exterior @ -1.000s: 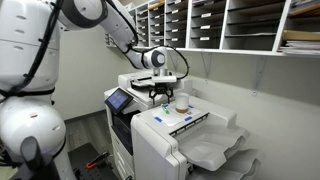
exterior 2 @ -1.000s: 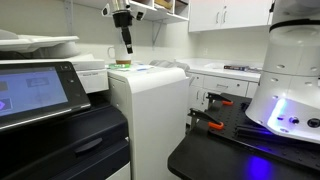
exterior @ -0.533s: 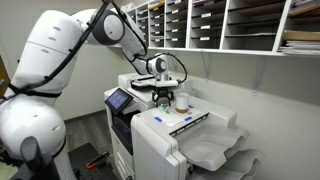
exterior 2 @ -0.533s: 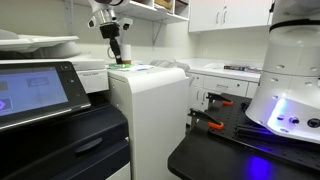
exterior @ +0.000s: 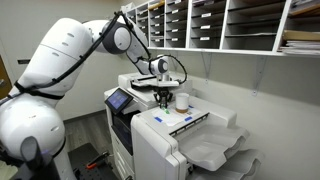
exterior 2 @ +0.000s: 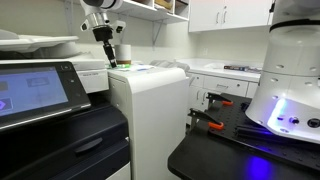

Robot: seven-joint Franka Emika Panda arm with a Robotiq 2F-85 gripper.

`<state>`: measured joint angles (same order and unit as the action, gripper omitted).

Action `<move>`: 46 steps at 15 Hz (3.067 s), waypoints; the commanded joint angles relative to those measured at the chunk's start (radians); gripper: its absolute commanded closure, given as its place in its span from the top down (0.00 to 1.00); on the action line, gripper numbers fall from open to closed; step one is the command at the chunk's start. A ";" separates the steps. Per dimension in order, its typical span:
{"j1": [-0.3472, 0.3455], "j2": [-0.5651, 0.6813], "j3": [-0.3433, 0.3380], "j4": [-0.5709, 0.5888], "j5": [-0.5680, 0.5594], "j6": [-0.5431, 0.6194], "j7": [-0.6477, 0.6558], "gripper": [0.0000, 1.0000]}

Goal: Put the marker in the mug

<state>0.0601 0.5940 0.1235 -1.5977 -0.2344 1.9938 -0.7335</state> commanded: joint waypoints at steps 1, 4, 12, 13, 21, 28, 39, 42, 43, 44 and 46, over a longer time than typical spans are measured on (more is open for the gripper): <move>-0.040 -0.009 0.025 0.015 0.050 -0.067 -0.032 0.10; -0.073 -0.033 0.021 -0.031 0.096 -0.043 -0.020 0.05; -0.098 -0.206 0.048 -0.240 0.129 0.104 -0.037 0.05; -0.099 -0.240 0.051 -0.277 0.132 0.136 -0.035 0.05; -0.177 -0.456 0.034 -0.392 0.468 0.170 -0.414 0.05; -0.180 -0.564 -0.087 -0.391 0.707 0.089 -0.767 0.05; -0.185 -0.508 -0.132 -0.333 0.917 0.126 -0.889 0.05; -0.195 -0.489 -0.154 -0.302 1.015 0.122 -0.982 0.05; -0.200 -0.480 -0.160 -0.293 1.044 0.121 -1.014 0.05; -0.203 -0.470 -0.163 -0.286 1.080 0.130 -1.036 0.05; -0.210 -0.440 -0.169 -0.265 1.154 0.130 -1.073 0.05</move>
<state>-0.1416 0.1122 -0.0414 -1.8999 0.8273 2.1162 -1.7429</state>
